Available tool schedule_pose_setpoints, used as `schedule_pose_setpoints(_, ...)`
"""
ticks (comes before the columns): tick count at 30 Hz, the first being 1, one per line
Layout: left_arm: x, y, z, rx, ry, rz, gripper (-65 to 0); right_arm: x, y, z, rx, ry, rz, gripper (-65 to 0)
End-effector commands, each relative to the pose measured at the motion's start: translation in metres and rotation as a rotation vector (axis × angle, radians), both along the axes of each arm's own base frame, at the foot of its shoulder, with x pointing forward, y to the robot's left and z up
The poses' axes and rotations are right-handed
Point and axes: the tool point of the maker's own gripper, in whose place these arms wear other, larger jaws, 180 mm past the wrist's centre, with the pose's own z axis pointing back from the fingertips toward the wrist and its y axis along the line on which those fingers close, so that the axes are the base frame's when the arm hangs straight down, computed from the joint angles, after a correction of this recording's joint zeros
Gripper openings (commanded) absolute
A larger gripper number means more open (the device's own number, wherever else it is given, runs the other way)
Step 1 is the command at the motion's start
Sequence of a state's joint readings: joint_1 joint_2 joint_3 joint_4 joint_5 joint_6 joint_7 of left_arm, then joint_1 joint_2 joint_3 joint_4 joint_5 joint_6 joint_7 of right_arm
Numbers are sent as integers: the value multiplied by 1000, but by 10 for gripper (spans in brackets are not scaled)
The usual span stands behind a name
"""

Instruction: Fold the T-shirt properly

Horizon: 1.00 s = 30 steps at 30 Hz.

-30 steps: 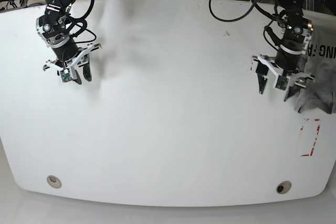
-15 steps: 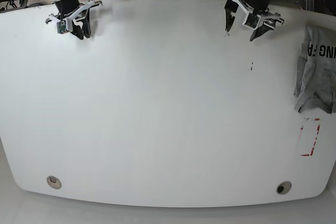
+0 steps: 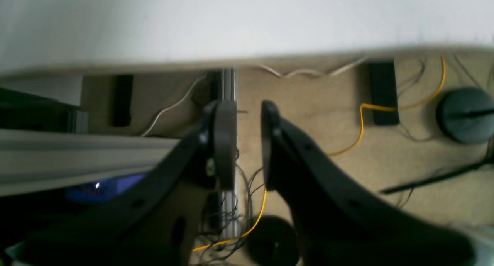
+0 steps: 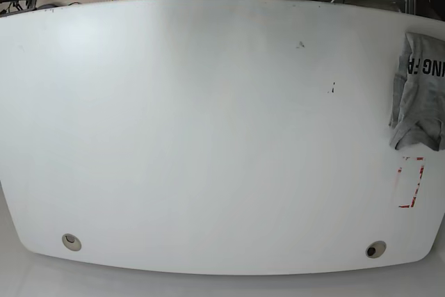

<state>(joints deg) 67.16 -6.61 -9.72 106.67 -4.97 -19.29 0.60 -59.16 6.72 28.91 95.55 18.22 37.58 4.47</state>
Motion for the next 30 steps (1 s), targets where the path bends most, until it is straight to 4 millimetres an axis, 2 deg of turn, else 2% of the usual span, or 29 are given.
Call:
schedule_pose_setpoints(1, -30, 0, -18, -9, 85, 12, -249, -29, 11, -7, 35, 49, -40, -547)
schedule_pose_setpoints(3, -47, 1, -38, -19, 148, 28, -249, -46, 11, -23, 46, 105, -66, -547)
schedule_pose_setpoints(7, -64, 5, -73, -23, 229, 38, -249, -65, 10, -51, 72, 178, -116, -547)
schedule_pose_setpoints(13, -80, 8, -124, -27, 343, 26, -249, -88, 33, -87, 122, 266, -91, -547)
schedule_pose_setpoints(17, -84, 16, -150, -18, 398, 59, -249, -89, 37, -109, 126, 292, -87, -547)
schedule_pose_setpoints(19, -77, 20, -165, -13, 414, 76, -249, -86, 42, -122, 135, 311, -80, -547)
schedule_pose_setpoints(23, -78, 28, -191, -5, 480, 114, -249, -86, 39, -149, 87, 373, -87, -547)
schedule_pose_setpoints(25, -71, 31, -200, -4, 493, 129, -249, -87, 37, -159, 69, 401, -85, -547)
schedule_pose_setpoints(28, -72, 35, -214, -1, 543, 157, -249, -86, 40, -174, 61, 437, -78, -547)
schedule_pose_setpoints(30, -66, 38, -221, 5, 559, 178, -249, -77, 39, -181, 54, 441, -64, -547)
